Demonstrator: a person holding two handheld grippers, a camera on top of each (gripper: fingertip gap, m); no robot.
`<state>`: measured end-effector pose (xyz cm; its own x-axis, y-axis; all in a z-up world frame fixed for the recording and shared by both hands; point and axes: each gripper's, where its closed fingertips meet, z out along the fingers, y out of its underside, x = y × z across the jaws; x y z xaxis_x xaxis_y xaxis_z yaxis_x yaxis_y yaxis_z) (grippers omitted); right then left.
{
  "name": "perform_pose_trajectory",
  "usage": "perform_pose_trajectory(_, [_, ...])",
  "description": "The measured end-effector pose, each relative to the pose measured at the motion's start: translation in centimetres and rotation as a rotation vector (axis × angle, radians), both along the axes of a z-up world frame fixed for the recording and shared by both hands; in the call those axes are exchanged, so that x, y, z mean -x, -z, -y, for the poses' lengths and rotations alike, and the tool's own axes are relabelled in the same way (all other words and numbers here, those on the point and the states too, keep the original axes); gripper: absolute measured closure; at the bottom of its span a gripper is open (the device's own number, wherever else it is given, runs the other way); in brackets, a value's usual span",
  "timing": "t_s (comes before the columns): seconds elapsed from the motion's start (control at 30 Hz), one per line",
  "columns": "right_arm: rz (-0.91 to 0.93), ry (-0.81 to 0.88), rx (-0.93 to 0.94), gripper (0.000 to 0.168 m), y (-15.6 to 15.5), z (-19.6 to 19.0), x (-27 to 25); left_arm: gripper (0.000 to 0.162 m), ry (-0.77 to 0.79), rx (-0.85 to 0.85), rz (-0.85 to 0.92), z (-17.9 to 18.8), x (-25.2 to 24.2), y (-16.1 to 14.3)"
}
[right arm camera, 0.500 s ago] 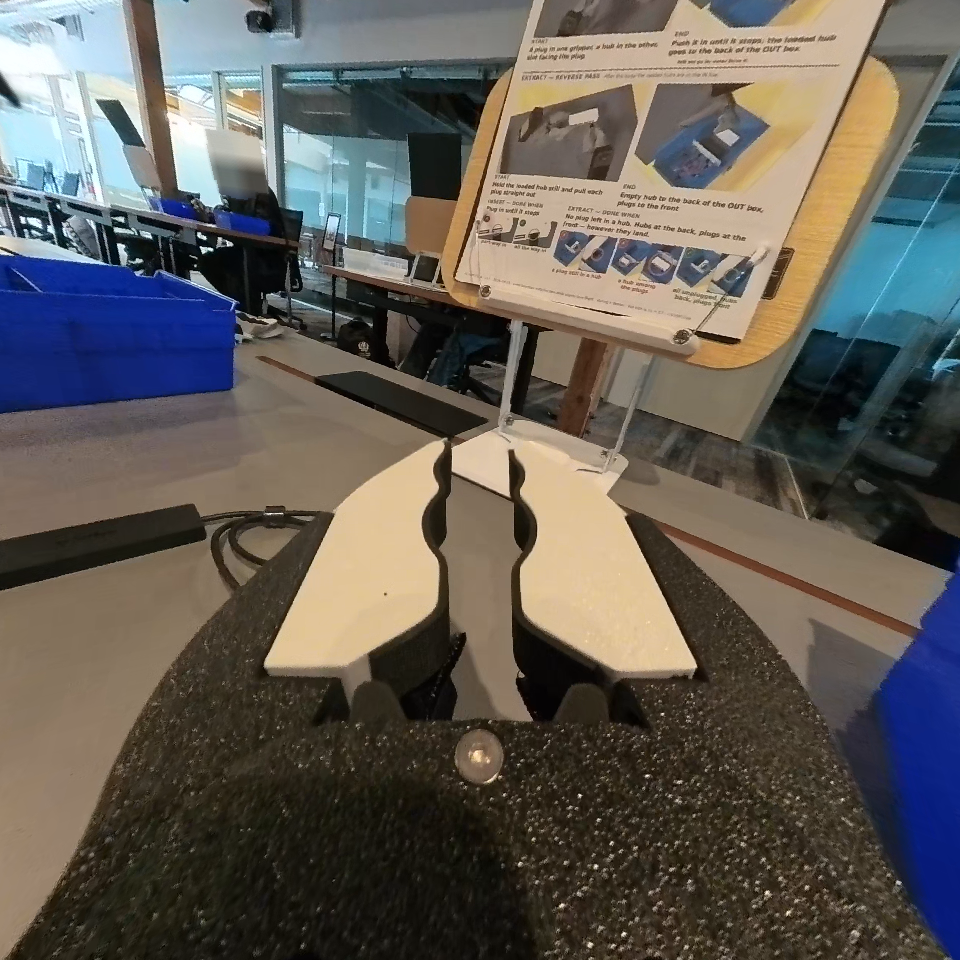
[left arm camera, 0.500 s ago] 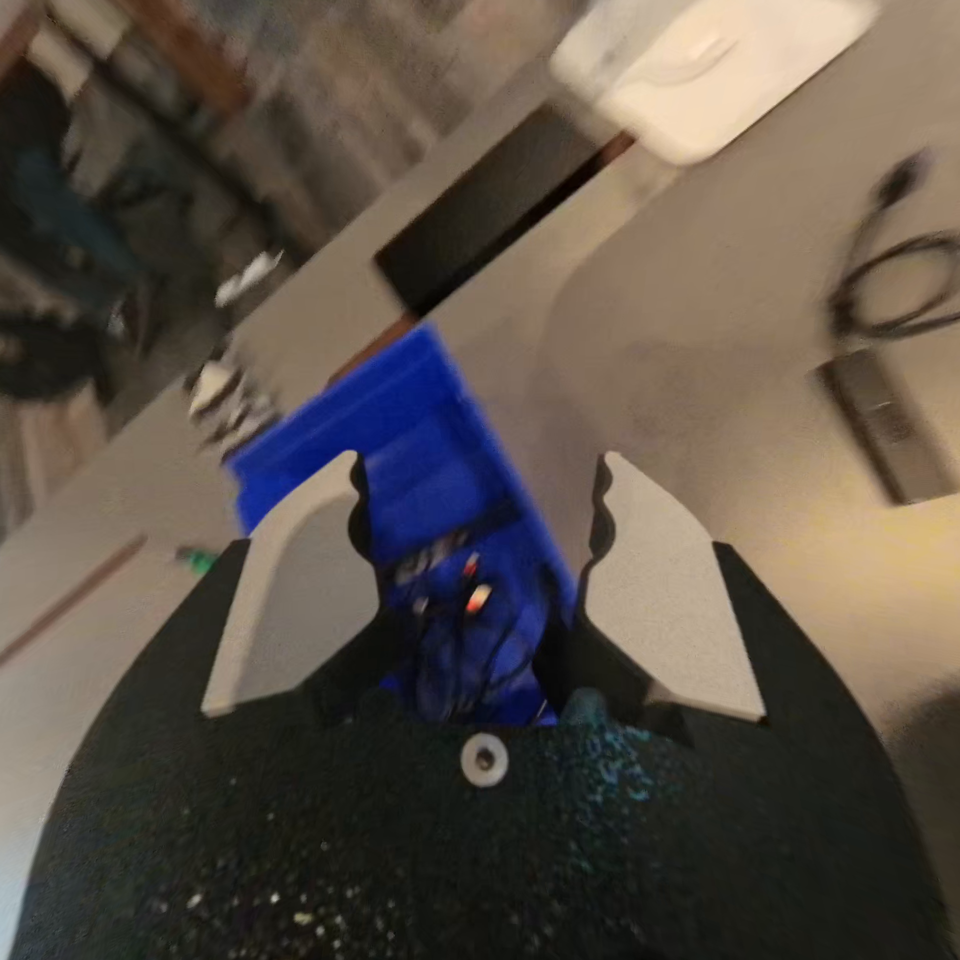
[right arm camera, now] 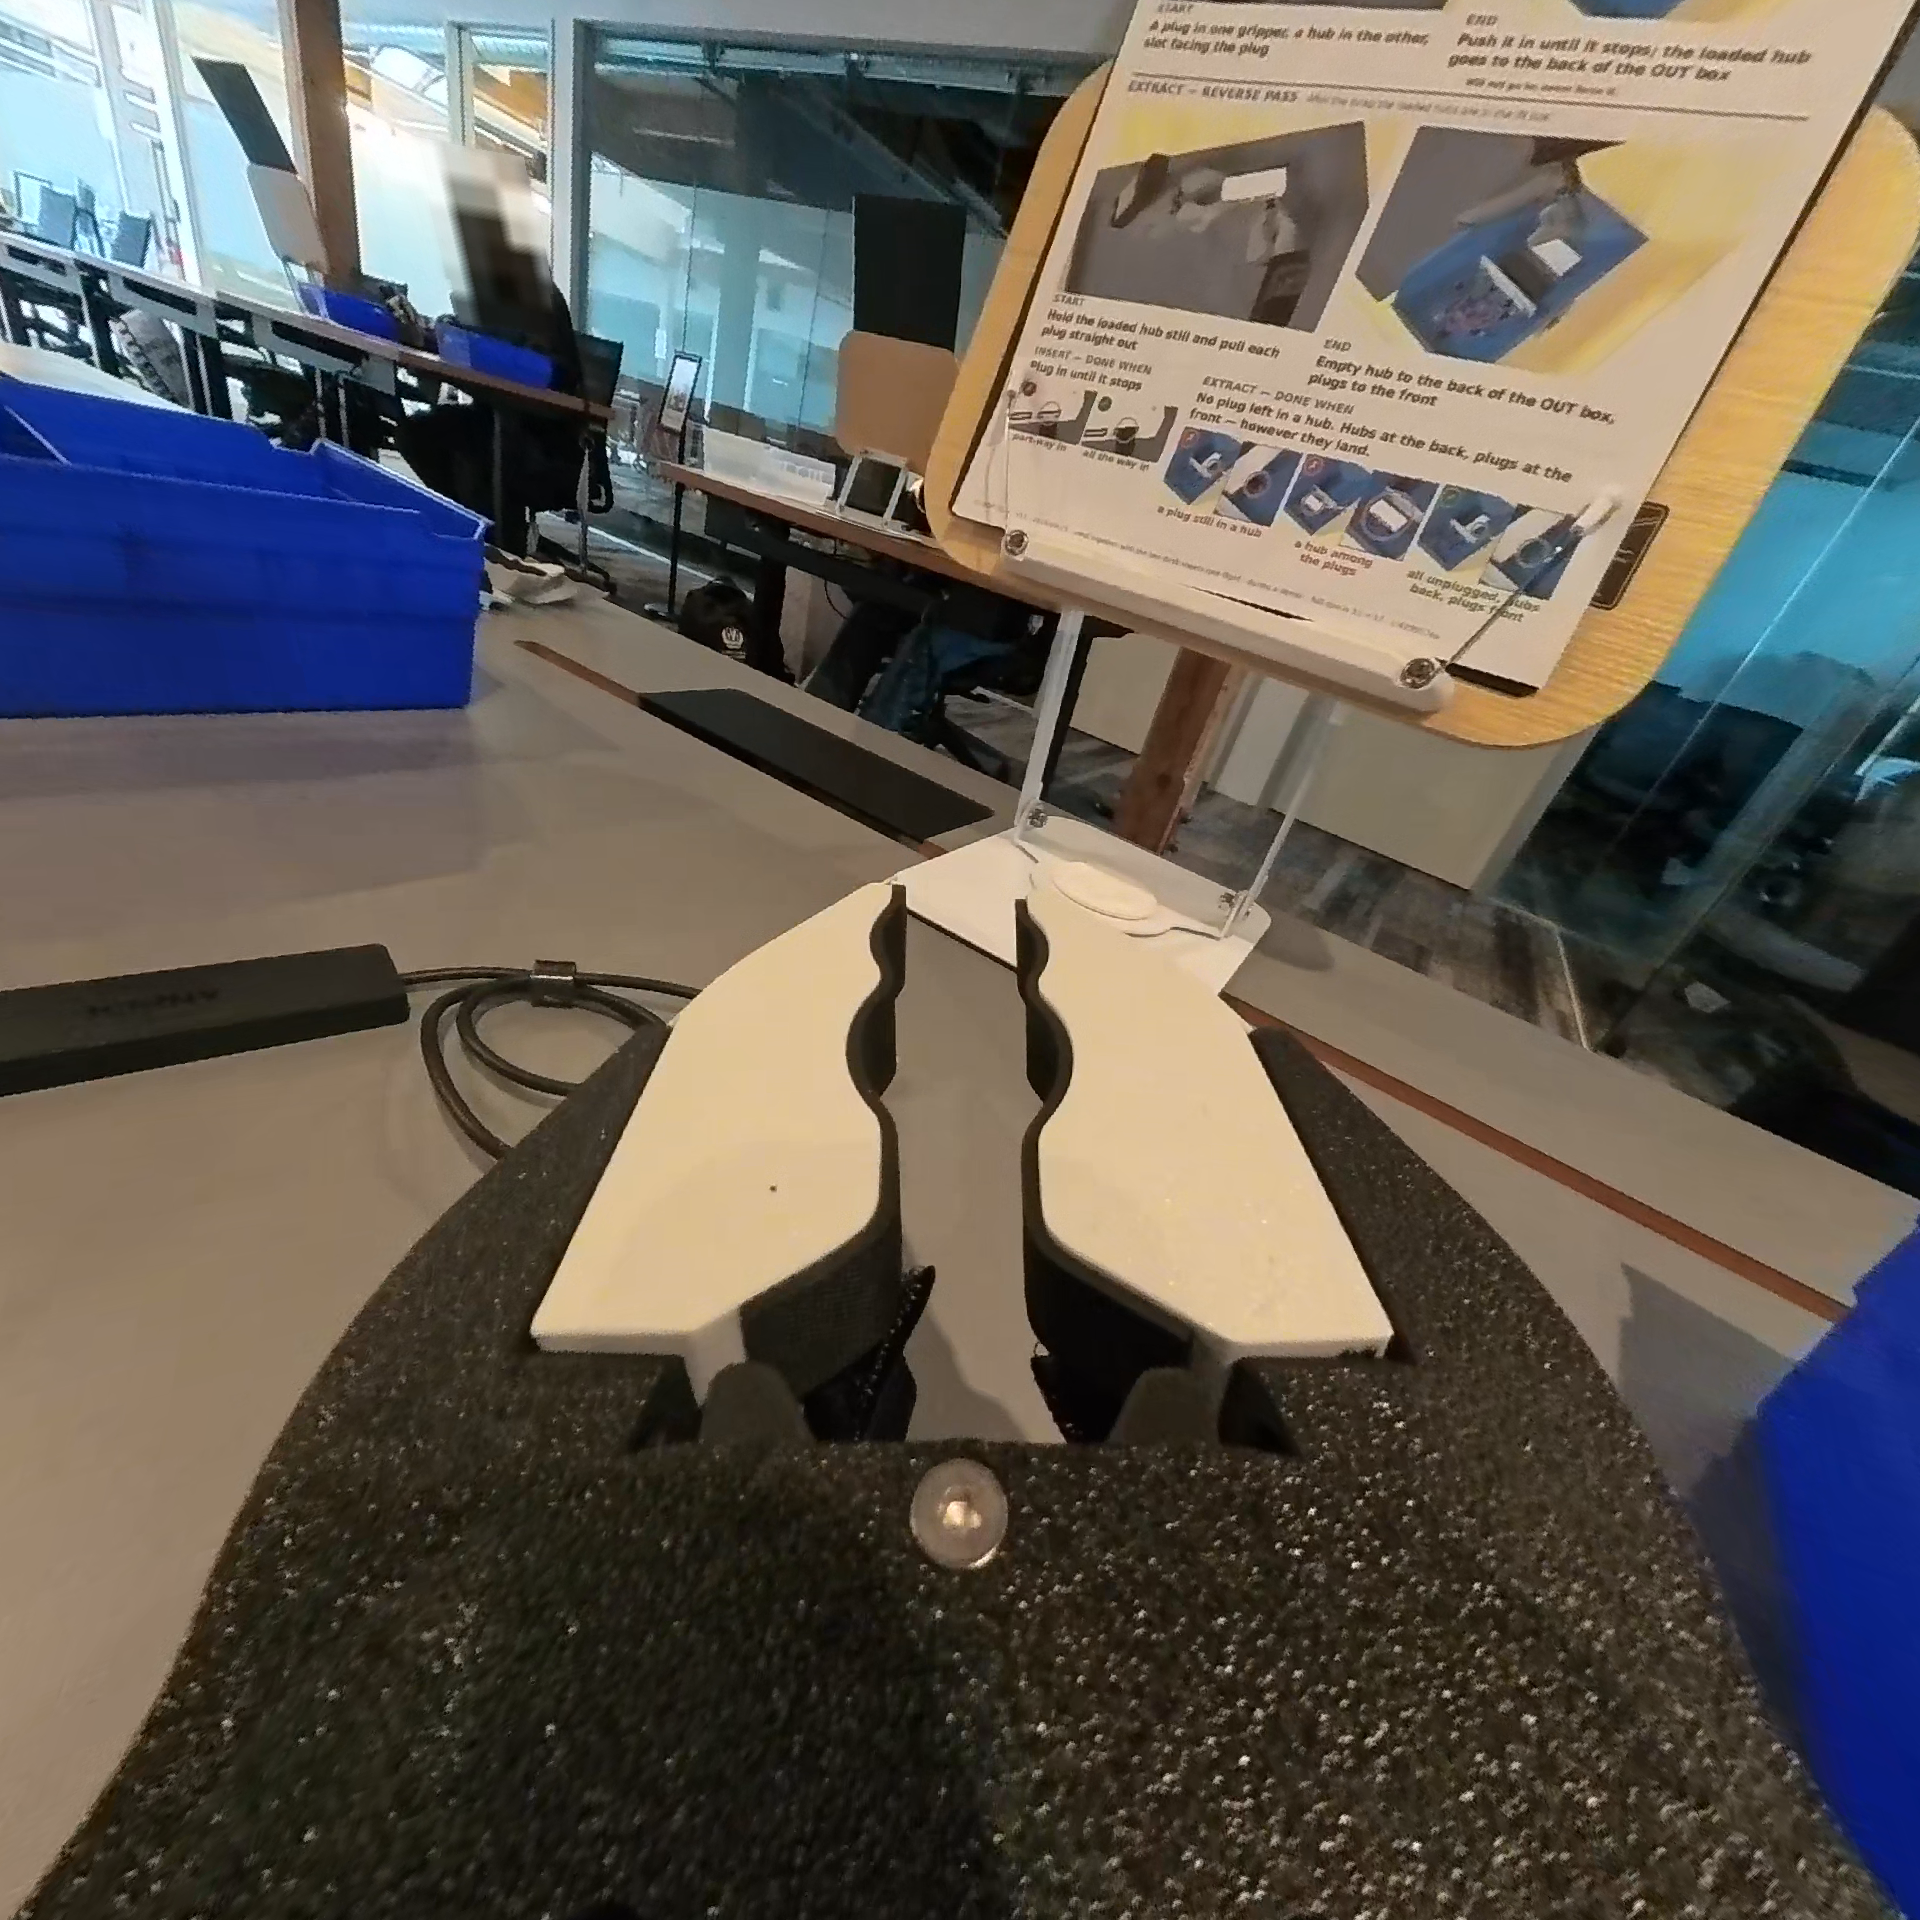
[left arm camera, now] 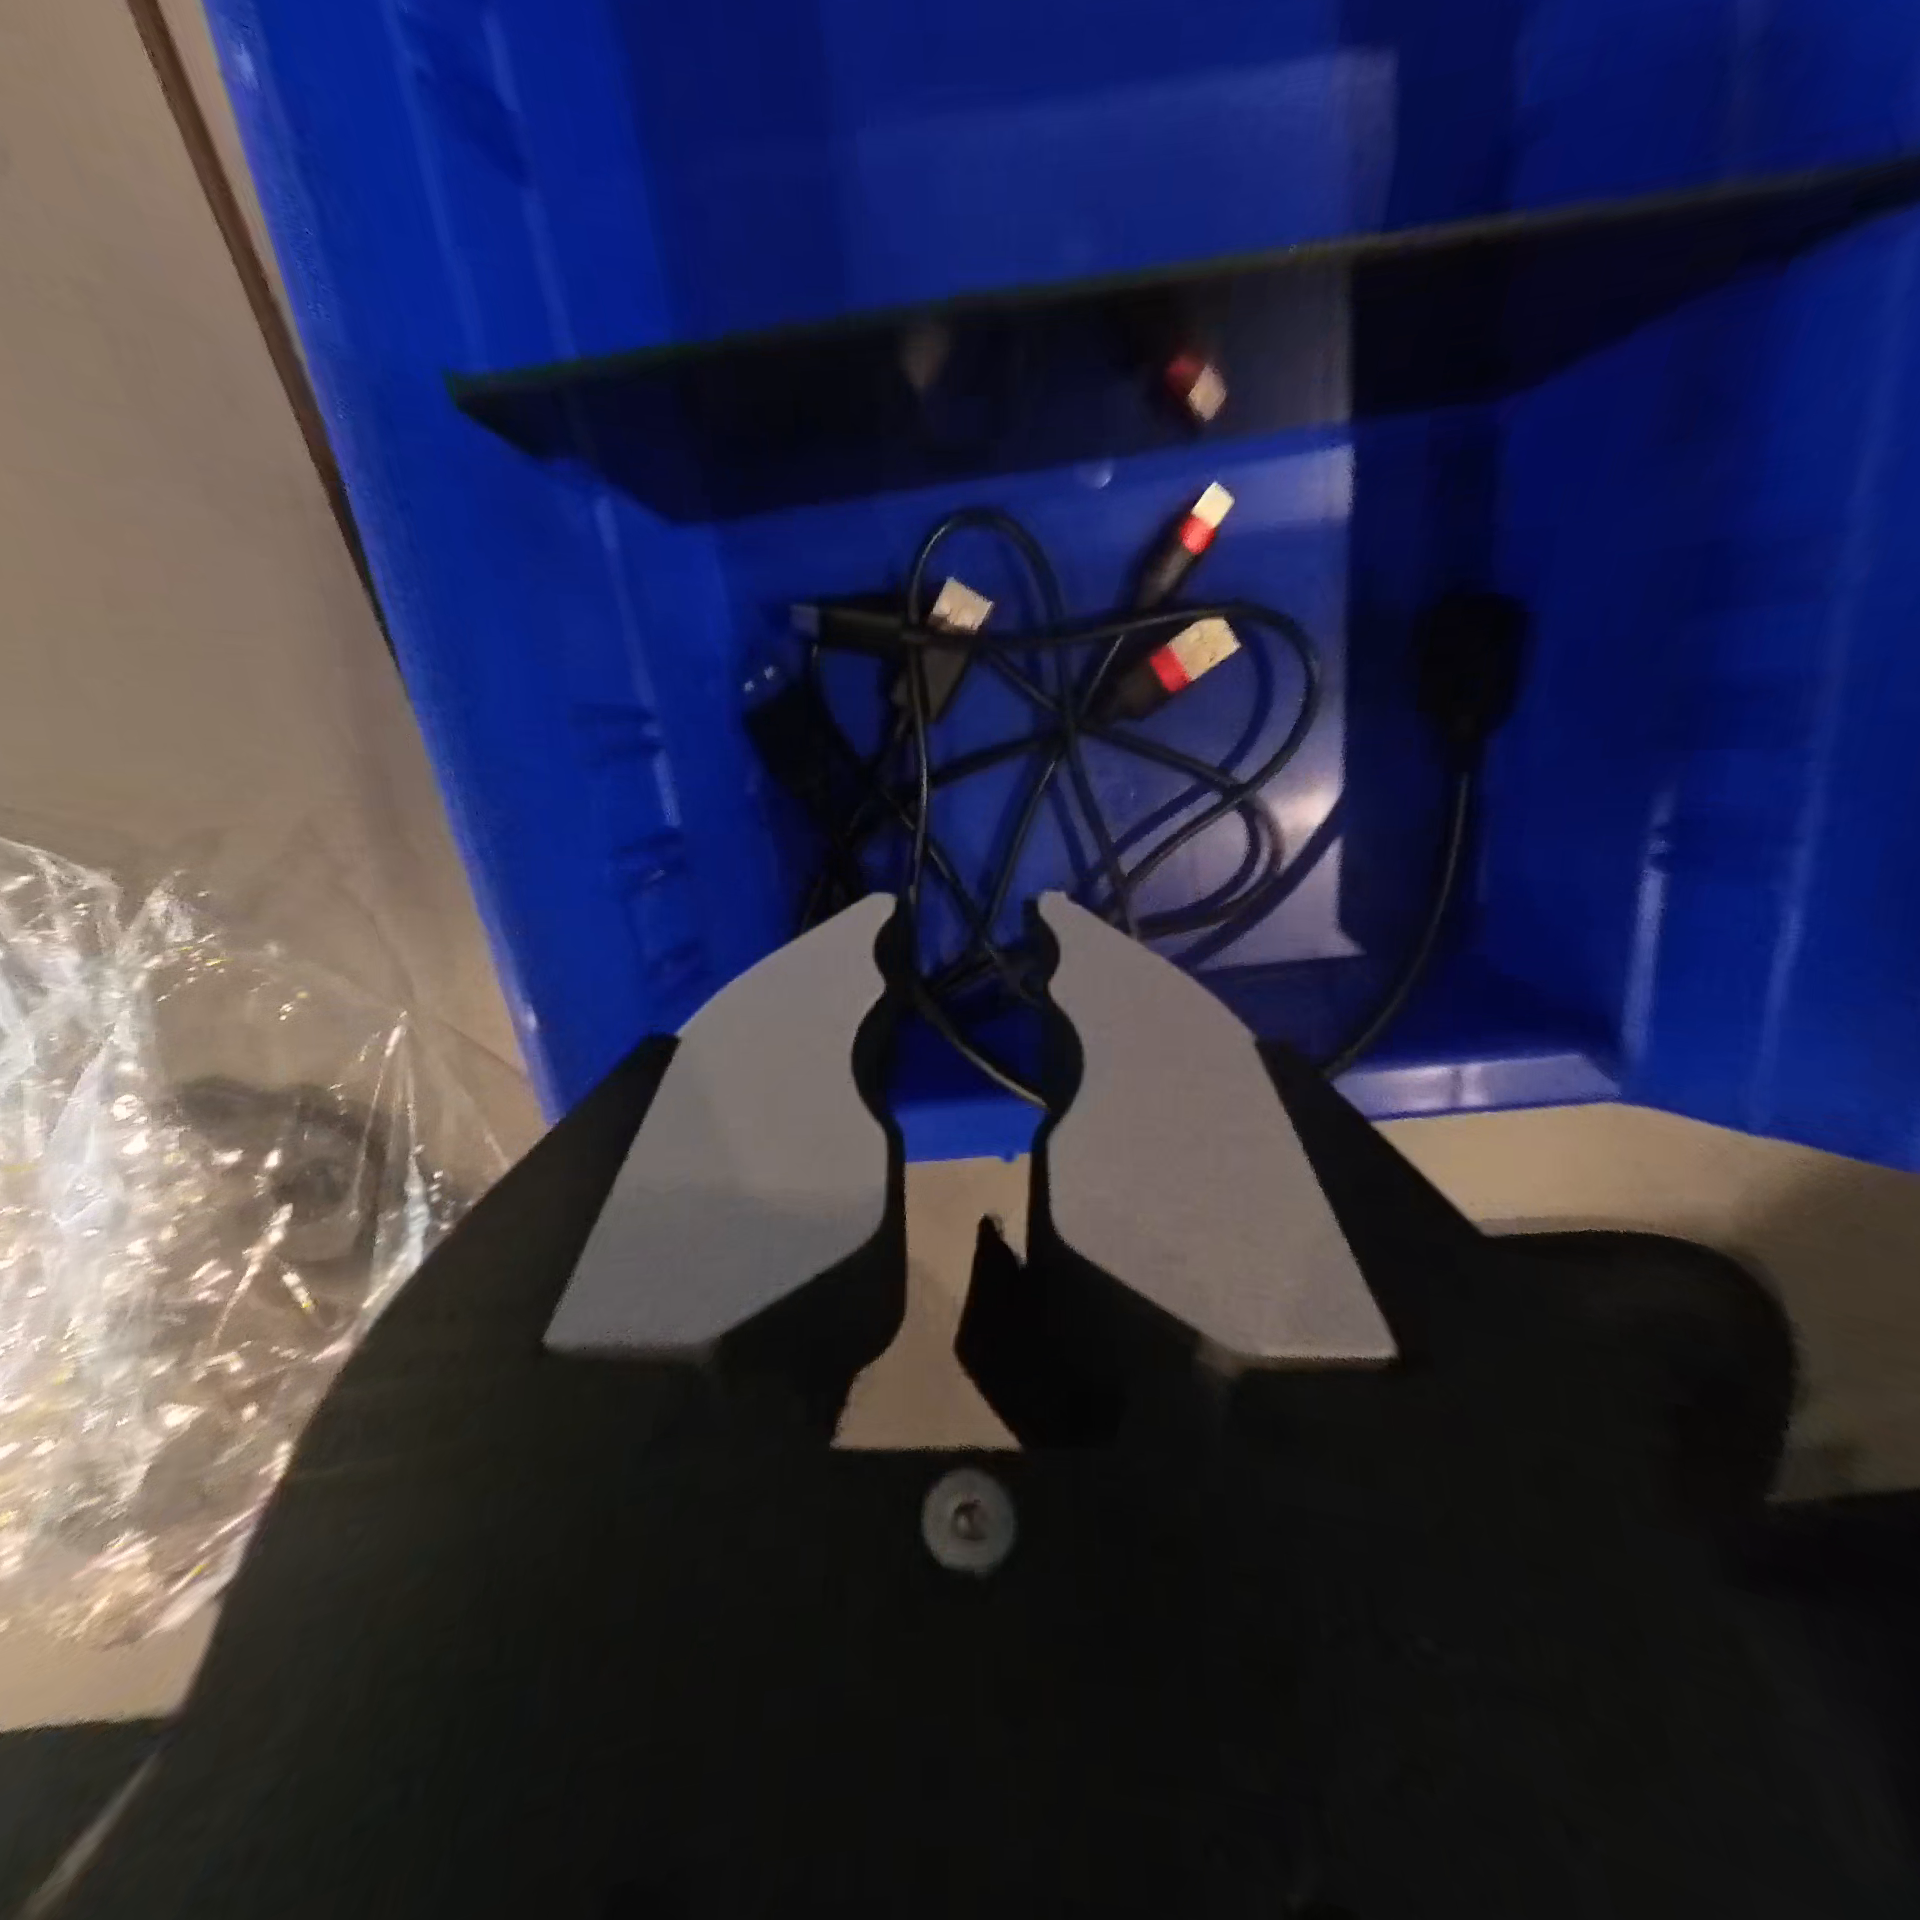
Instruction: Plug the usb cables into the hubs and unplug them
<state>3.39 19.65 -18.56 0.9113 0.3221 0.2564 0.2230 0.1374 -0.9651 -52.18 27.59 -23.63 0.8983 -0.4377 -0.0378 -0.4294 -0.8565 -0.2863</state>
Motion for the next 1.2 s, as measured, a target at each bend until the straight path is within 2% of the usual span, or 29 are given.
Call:
perform_pose_trajectory(0.1, [-0.007,-0.002,0.005,0.148,0.1,0.0,0.0,0.137,-0.003,0.045,-0.098,0.1,1.0,1.2])
perform_pose_trajectory(0.33, [-0.009,-0.007,0.010,0.149,0.2,0.0,0.2,0.134,-0.037,0.148,-0.184,0.6,2.3,3.9])
perform_pose_trajectory(0.4, [-0.006,-0.008,0.010,0.149,0.2,0.0,0.2,0.140,-0.041,0.170,-0.178,0.9,2.4,4.5])
perform_pose_trajectory(0.43, [-0.004,-0.008,0.011,0.149,0.2,0.0,0.2,0.151,-0.048,0.181,-0.178,1.0,2.4,4.7])
perform_pose_trajectory(0.57, [-0.007,-0.012,0.014,0.149,0.2,0.0,0.3,0.156,-0.044,0.174,-0.170,1.2,2.6,4.0])
perform_pose_trajectory(0.83, [0.002,-0.028,0.011,0.149,0.2,0.1,0.8,0.158,0.018,-0.119,-0.206,0.4,1.9,-3.4])
perform_pose_trajectory(1.0, [0.004,-0.030,0.003,0.149,0.1,0.2,0.9,0.158,0.058,-0.347,-0.207,0.5,-0.4,-10.5])
perform_pose_trajectory(1.2, [0.002,-0.025,-0.009,0.149,-0.2,0.3,0.8,0.157,0.194,-0.604,-0.152,1.3,-6.5,-19.9])
